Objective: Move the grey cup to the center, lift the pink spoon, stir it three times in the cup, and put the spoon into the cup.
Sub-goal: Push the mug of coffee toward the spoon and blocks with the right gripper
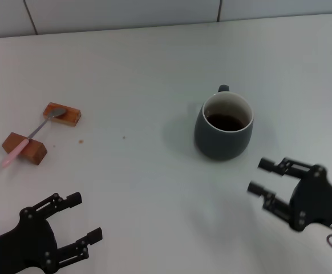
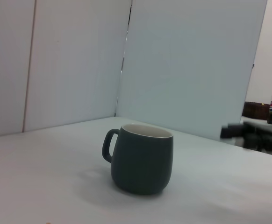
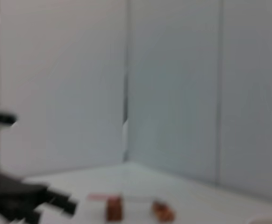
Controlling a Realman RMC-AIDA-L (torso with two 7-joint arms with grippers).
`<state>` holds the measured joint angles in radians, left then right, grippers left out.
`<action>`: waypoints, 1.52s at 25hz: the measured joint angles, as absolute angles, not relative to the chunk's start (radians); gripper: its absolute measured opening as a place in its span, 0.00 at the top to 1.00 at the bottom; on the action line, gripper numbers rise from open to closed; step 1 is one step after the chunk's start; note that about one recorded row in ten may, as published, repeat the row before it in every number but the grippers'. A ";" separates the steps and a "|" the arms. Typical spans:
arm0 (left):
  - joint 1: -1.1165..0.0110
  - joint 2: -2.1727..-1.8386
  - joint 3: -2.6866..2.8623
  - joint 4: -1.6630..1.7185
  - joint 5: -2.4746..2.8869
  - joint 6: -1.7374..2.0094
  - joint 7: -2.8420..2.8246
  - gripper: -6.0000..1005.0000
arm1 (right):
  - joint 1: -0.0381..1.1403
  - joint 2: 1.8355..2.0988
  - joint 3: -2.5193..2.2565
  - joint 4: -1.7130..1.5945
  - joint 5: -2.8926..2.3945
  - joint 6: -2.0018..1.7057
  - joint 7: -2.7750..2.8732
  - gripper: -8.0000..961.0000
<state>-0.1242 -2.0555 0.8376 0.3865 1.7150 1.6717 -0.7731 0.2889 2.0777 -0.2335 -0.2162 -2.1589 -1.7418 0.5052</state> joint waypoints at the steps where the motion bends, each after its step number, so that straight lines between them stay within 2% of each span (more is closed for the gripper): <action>1: -0.124 -2.055 0.837 0.387 1.713 1.674 -0.773 0.19 | 0.279 2.078 -0.220 -0.208 -2.121 -1.758 0.484 0.35; 10: -0.118 -2.057 0.822 0.387 1.708 1.687 -0.757 0.20 | 0.224 2.083 -0.020 -0.036 -1.826 -1.705 0.198 0.64; 16: -0.118 -2.057 0.808 0.385 1.707 1.695 -0.752 0.20 | 0.285 2.084 0.017 -0.018 -1.806 -1.477 0.160 0.87; 21: -0.120 -2.057 0.800 0.383 1.706 1.695 -0.752 0.20 | 0.339 2.084 0.020 0.041 -1.806 -1.345 -0.008 0.99; 38: -0.125 -2.057 0.758 0.384 1.706 1.715 -0.753 0.20 | 0.480 2.086 0.040 0.204 -1.804 -1.082 -0.267 0.99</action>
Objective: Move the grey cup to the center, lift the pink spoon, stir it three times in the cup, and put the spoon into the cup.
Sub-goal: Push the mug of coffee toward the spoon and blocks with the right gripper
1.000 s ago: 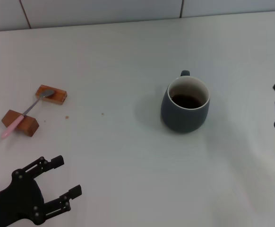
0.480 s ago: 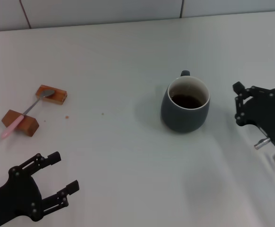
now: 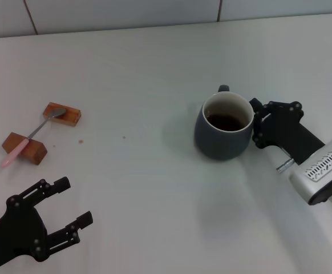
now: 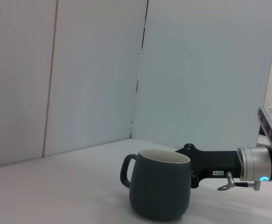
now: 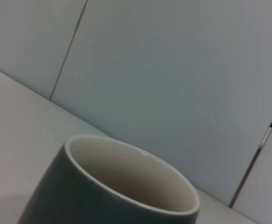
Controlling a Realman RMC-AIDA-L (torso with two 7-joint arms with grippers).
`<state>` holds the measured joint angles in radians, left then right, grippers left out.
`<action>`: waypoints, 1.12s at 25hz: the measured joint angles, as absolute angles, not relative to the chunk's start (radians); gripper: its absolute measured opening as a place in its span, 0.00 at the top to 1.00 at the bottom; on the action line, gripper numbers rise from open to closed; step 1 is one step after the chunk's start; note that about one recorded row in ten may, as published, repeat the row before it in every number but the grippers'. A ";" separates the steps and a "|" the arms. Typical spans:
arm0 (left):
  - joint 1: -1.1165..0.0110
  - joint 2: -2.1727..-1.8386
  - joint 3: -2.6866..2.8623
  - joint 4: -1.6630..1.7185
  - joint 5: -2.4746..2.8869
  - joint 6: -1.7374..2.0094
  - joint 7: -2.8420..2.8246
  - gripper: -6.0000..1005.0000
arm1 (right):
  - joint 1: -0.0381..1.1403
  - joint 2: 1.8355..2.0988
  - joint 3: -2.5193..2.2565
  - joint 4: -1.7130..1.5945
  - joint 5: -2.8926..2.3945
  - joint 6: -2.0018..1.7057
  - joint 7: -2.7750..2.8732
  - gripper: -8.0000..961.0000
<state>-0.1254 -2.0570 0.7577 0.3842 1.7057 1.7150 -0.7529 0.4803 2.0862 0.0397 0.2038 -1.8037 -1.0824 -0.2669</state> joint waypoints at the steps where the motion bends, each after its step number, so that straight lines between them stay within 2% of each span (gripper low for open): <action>1: -0.126 -2.057 0.755 0.385 1.706 1.717 -0.754 0.20 | 0.487 2.086 0.041 0.211 -1.804 -1.076 -0.268 0.99; 9: -0.122 -2.056 0.743 0.386 1.706 1.726 -0.752 0.20 | 0.539 2.088 0.100 0.296 -1.809 -1.000 -0.317 0.99; 22: -0.117 -2.054 0.729 0.383 1.706 1.744 -0.750 0.20 | 0.689 2.092 0.148 0.435 -1.812 -0.814 -0.318 0.98; 28: -0.117 -2.054 0.729 0.381 1.706 1.748 -0.750 0.20 | 0.711 2.092 0.152 0.469 -1.825 -0.776 -0.318 0.98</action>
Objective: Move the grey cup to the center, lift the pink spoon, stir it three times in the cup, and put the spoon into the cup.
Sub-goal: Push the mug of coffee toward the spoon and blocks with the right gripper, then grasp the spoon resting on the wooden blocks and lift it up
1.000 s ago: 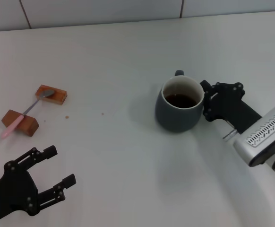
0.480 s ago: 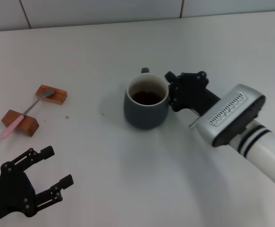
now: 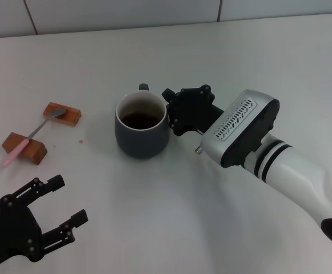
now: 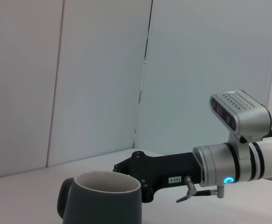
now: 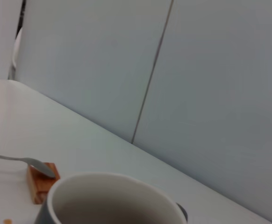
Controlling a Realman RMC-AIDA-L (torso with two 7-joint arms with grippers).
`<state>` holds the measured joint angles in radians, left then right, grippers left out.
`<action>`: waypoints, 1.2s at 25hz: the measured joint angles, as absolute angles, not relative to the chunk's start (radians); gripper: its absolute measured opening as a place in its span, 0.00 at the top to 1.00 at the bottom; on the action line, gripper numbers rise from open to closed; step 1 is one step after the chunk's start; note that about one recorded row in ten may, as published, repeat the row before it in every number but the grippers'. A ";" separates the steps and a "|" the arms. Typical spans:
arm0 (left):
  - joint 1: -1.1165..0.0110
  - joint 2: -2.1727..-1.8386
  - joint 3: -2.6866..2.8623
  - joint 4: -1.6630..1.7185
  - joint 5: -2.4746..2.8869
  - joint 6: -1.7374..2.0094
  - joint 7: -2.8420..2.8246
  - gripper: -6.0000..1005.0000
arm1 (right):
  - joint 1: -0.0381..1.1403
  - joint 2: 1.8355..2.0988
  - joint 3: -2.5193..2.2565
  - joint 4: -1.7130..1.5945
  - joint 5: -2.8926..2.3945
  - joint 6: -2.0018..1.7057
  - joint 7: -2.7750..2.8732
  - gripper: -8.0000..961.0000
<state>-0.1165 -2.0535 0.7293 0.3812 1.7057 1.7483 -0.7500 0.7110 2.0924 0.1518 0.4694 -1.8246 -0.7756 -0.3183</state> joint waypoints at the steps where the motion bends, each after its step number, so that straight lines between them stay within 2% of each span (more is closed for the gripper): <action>1: -0.117 -2.054 0.729 0.381 1.706 1.748 -0.750 0.20 | 0.709 2.092 0.154 0.470 -1.826 -0.775 -0.318 0.98; 5: -0.117 -2.055 0.730 0.382 1.706 1.748 -0.750 0.20 | 0.667 2.091 0.189 0.465 -1.824 -0.817 -0.318 0.98; 8: -0.119 -2.057 0.730 0.385 1.706 1.748 -0.749 0.20 | 0.580 2.081 0.259 0.451 -1.824 -0.934 -0.295 0.98; 13: -0.132 -2.057 0.726 0.381 1.706 1.744 -0.749 0.20 | 0.394 2.062 0.279 0.322 -1.916 -1.326 -0.061 0.98; 16: -0.142 -2.058 0.717 0.381 1.706 1.743 -0.749 0.20 | 0.317 2.069 0.278 0.148 -2.039 -1.573 0.153 0.98; 22: -0.147 -2.058 0.707 0.385 1.710 1.745 -0.757 0.20 | 0.274 2.072 0.277 -0.206 -2.291 -1.856 0.502 0.97; 30: -0.150 -2.057 0.709 0.380 1.713 1.742 -0.757 0.20 | 0.291 2.074 0.160 -0.391 -2.492 -1.878 0.610 0.97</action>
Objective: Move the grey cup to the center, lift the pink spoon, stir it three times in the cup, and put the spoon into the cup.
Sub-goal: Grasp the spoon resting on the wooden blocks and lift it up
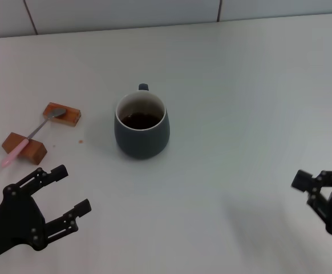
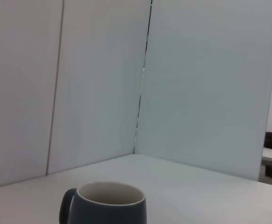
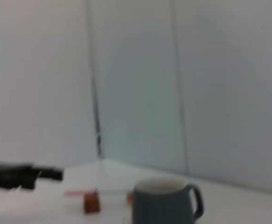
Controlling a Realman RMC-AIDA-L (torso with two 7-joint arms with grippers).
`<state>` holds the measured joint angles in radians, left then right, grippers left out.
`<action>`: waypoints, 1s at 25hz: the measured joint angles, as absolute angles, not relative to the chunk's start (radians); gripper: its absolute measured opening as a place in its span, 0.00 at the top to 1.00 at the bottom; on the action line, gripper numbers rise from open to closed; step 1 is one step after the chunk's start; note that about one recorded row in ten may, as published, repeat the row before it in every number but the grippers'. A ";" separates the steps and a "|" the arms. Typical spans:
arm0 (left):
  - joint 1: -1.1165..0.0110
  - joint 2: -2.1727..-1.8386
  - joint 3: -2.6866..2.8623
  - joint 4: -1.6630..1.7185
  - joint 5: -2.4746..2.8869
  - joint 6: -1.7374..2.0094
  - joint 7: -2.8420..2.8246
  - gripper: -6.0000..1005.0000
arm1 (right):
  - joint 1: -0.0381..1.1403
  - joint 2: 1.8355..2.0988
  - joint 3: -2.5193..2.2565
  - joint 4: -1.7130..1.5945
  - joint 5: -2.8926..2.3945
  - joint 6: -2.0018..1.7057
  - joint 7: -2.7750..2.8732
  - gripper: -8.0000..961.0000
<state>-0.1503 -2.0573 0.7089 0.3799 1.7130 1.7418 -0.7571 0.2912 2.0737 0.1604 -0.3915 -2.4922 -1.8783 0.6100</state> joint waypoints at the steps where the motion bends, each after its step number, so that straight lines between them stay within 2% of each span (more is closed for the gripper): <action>1: -0.150 -2.057 0.709 0.380 1.713 1.742 -0.757 0.20 | 0.293 2.074 0.136 -0.396 -2.494 -1.864 0.613 0.97; 6: -0.149 -2.058 0.714 0.378 1.713 1.738 -0.753 0.20 | 0.311 2.075 -0.004 -0.415 -2.506 -1.786 0.668 0.97; 15: -0.146 -2.059 0.717 0.377 1.713 1.735 -0.750 0.21 | 0.306 2.079 -0.023 -0.403 -2.495 -1.770 0.640 0.59; 20: -0.149 -2.059 0.717 0.377 1.713 1.733 -0.750 0.21 | 0.304 2.080 -0.015 -0.396 -2.495 -1.773 0.631 0.35; 25: -0.151 -2.059 0.717 0.377 1.713 1.733 -0.750 0.21 | 0.304 2.080 -0.015 -0.397 -2.495 -1.775 0.631 0.35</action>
